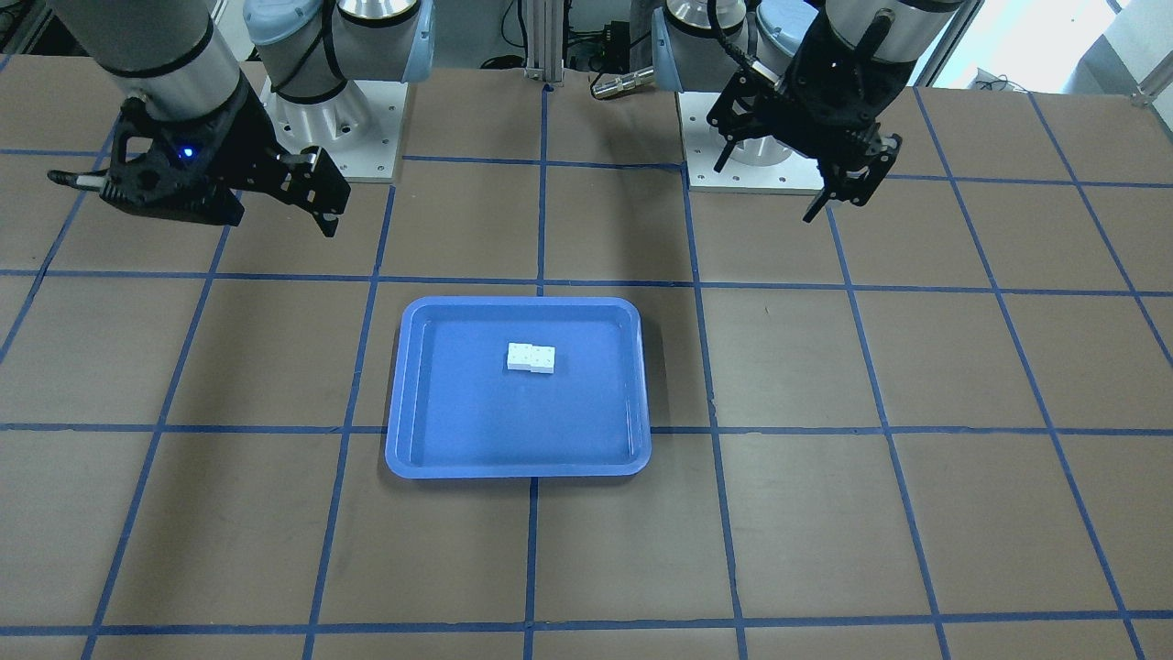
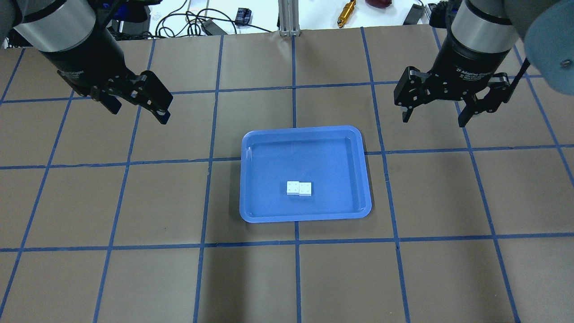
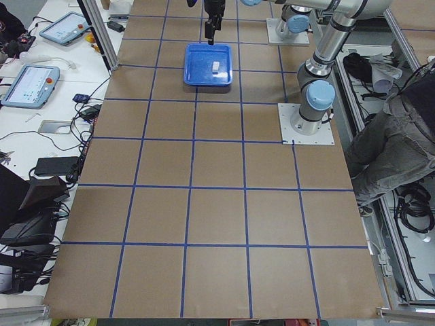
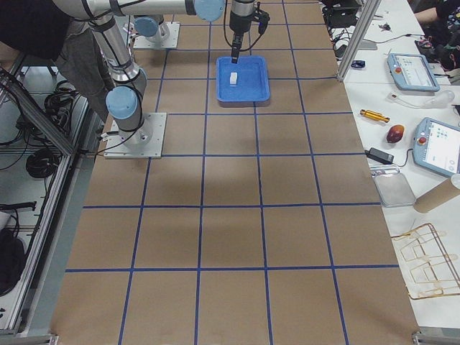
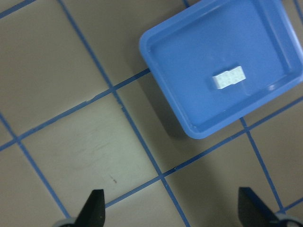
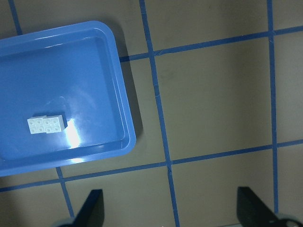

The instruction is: Assemble white blocks and place on blue tray

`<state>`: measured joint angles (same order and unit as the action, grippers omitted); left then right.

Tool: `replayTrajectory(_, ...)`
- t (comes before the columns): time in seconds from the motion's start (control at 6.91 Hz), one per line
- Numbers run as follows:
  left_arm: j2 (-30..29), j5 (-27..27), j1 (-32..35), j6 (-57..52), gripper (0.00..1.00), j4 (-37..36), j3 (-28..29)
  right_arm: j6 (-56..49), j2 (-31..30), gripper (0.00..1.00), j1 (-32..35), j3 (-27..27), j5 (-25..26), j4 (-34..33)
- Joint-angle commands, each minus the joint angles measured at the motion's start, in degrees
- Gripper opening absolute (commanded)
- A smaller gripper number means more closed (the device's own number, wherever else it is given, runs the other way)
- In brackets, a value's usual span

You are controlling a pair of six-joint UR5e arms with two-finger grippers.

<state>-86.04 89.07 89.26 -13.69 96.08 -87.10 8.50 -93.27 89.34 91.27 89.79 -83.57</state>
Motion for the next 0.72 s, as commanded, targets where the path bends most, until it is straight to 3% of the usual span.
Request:
replayTrajectory(0.0, -0.6, 1.0, -1.2, 4.2, 1.0, -12.0, -1.5, -0.5, -0.6, 1.0, 0.0, 0.0, 0.2, 0.2)
replayTrajectory(0.29, 0.6, 6.1, -1.5, 3.9, 1.0, -12.8, -3.8, -0.3, -0.6, 1.0, 0.0, 0.0, 0.2, 0.2)
replayTrajectory(0.58, 0.5, 6.1, -1.5, 3.8, 1.0, -12.8, -3.8, -0.1, -0.6, 1.0, 0.0, 0.0, 0.2, 0.2)
